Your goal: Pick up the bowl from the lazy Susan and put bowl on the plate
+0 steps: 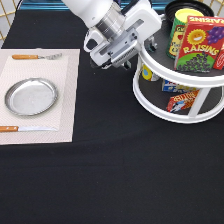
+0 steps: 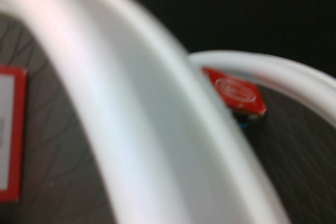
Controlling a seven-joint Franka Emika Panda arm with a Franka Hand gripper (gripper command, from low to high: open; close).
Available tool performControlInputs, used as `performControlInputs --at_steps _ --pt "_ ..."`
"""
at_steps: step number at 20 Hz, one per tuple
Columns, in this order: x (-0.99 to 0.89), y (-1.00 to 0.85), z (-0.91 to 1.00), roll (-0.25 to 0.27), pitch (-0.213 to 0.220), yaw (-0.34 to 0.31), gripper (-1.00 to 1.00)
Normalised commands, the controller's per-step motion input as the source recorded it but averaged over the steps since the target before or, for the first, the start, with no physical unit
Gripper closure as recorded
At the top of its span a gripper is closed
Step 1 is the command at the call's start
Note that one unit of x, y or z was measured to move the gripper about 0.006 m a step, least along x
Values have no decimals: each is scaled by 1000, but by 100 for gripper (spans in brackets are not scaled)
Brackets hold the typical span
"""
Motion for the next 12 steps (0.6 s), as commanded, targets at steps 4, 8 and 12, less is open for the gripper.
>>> performControlInputs --at_steps 4,8,12 --pt "-68 -94 310 17 -6 55 -100" --pt "-499 16 611 -35 -66 20 -100" --pt "-816 233 595 -82 -90 1 -100"
